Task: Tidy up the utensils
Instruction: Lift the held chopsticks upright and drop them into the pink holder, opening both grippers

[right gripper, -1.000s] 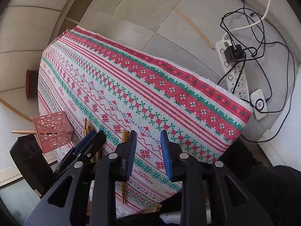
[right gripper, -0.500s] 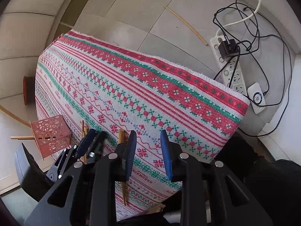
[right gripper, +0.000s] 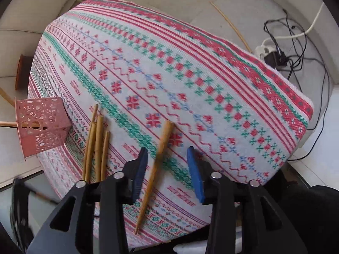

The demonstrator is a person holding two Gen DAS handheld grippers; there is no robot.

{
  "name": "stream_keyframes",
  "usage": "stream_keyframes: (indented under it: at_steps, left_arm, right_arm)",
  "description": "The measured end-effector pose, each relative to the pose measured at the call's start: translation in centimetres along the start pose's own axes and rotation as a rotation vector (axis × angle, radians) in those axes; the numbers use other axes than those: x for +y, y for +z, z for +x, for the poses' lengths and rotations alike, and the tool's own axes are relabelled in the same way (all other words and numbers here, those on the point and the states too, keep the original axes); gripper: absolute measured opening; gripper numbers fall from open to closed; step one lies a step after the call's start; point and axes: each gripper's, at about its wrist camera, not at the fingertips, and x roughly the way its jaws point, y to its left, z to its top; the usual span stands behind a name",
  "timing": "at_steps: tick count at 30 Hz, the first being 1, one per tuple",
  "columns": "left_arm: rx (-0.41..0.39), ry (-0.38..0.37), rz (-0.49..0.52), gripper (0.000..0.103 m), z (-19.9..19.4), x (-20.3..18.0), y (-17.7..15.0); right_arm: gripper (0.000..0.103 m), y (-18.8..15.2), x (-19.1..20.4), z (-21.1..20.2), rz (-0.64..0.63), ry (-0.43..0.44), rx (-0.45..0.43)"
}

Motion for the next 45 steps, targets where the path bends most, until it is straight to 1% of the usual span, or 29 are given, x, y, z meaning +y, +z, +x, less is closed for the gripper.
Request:
stream_keyframes:
  at_steps: [1,2,3,4,5,6,8,10,13,15,17,19,21,25,27,30,33,36,37,39,40,43,45]
  left_arm:
    - [-0.023,0.01,-0.016,0.006,-1.1,0.4,-0.3]
    - [-0.043,0.018,-0.034,0.006,-2.1,0.9,-0.6]
    - [-0.062,0.021,-0.05,0.006,-3.0,1.3,-0.6]
    - [-0.077,0.026,-0.061,0.006,-3.6,1.5,-0.7]
    - [-0.095,0.031,-0.074,0.006,-4.3,1.8,-0.8]
    - [-0.109,0.033,-0.087,0.006,-4.8,2.2,-0.9]
    - [-0.125,0.033,-0.109,0.006,-5.9,3.2,-1.2]
    - [-0.132,0.032,-0.124,0.006,-6.2,3.6,-1.5]
    - [-0.152,0.022,-0.154,0.006,-7.4,4.5,-2.2]
    - [-0.171,-0.001,-0.173,0.006,-8.7,5.4,-2.4]
    - [-0.193,-0.01,-0.192,0.006,-9.9,5.9,-2.7]
    - [-0.215,-0.007,-0.209,0.006,-11.0,6.2,-3.0]
    - [-0.234,-0.005,-0.226,0.006,-12.2,6.4,-3.1]
    - [-0.29,-0.011,-0.241,0.006,-14.5,6.5,-2.7]
    - [-0.318,-0.004,-0.244,0.006,-15.5,6.4,-2.3]
    - [-0.358,0.007,-0.262,0.006,-16.9,6.6,-1.7]
    - [-0.398,0.011,-0.272,0.006,-18.3,6.8,-1.2]
    - [-0.434,0.019,-0.287,0.006,-19.2,7.3,-0.7]
    - [-0.445,0.021,-0.296,0.006,-19.5,7.5,-0.6]
    - [-0.459,0.026,-0.31,0.006,-19.8,8.1,-0.4]
    - [-0.464,0.03,-0.319,0.006,-19.8,8.3,-0.4]
    - [-0.482,0.034,-0.361,0.006,-19.8,9.4,-0.2]
    - [-0.498,0.042,-0.392,0.006,-19.7,10.1,0.0]
  right_arm:
    - [0.042,-0.3,0.8,0.3,-0.015,-0.018,-0.007]
    - [0.039,-0.6,1.6,0.3,-0.036,-0.052,-0.035]
    - [0.022,-1.0,2.4,0.5,-0.068,-0.071,-0.048]
    - [0.011,-1.4,3.2,0.6,-0.096,-0.1,-0.07]
    - [0.01,-1.7,3.5,0.9,-0.103,-0.096,-0.068]
    - [0.008,-2.0,3.9,0.9,-0.109,-0.1,-0.087]
    - [0.008,-2.2,4.4,0.9,-0.122,-0.077,-0.088]
    - [0.008,-2.5,5.0,0.4,-0.141,-0.037,-0.101]
    - [0.008,-3.5,6.0,-1.6,-0.2,-0.015,-0.169]
    - [0.008,-4.6,6.2,-3.3,-0.246,0.011,-0.205]
    - [0.008,-5.5,6.2,-5.1,-0.308,0.026,-0.255]
    - [0.008,-7.3,6.2,-7.5,-0.389,0.033,-0.345]
    - [0.008,-8.5,5.7,-9.5,-0.439,0.052,-0.413]
    - [0.008,-10.4,4.9,-14.2,-0.49,0.112,-0.522]
    - [0.008,-10.3,5.0,-16.6,-0.496,0.146,-0.571]
    - [0.008,-10.2,5.7,-20.9,-0.487,0.241,-0.64]
    - [0.008,-9.6,7.4,-24.5,-0.502,0.322,-0.702]
    - [0.008,-9.0,9.6,-27.0,-0.522,0.38,-0.757]
    - [0.008,-8.7,10.5,-27.4,-0.531,0.389,-0.781]
    - [0.008,-8.2,12.2,-27.5,-0.547,0.379,-0.818]
    - [0.008,-7.6,13.0,-27.0,-0.557,0.369,-0.819]
    - [0.008,-6.0,15.1,-24.6,-0.57,0.35,-0.774]
    - [0.009,-4.9,16.2,-22.3,-0.588,0.372,-0.745]
